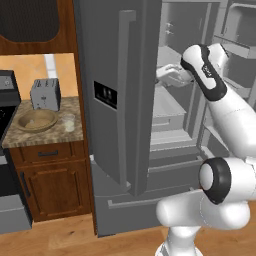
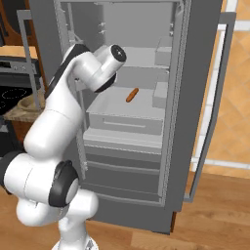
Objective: Grab a lemon wedge from the fridge and one ice cube from the ice bowl, and put them in the glass of lemonade.
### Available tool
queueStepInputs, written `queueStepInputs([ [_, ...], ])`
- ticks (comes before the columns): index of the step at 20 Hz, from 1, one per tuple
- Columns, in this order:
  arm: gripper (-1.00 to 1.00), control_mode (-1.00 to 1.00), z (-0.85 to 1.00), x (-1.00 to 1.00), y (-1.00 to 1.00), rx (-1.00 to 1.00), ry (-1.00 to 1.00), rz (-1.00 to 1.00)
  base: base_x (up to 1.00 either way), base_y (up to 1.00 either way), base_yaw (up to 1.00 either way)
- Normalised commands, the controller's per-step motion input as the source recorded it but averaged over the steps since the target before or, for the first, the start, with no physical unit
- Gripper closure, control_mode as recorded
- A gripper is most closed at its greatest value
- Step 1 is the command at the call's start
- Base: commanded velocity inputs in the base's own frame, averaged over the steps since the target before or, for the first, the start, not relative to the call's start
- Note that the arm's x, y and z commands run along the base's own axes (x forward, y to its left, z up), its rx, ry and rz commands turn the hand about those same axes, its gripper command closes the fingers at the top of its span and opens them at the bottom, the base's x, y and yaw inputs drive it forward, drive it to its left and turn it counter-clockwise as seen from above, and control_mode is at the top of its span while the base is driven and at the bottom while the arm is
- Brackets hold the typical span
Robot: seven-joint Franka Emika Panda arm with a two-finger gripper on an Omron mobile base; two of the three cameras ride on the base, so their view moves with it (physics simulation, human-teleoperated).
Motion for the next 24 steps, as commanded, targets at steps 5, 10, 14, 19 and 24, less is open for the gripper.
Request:
queueStepInputs([
  [5,-1.00,-1.00,0.00,-0.16,0.66,0.00,0.00,0.00,0.00,0.00,0.00],
  [10,-1.00,-1.00,-0.05,-0.54,0.64,0.01,-0.04,0.01,0.00,0.00,0.00],
  [14,-1.00,-1.00,-0.03,-0.64,0.79,0.04,-0.09,0.02,0.00,0.00,0.00],
  [19,-1.00,-1.00,0.00,-0.53,0.78,0.03,-0.11,0.00,0.00,0.00,0.00],
  [24,-1.00,-1.00,0.01,-0.34,0.77,0.00,-0.13,0.00,0.00,0.00,0.00],
])
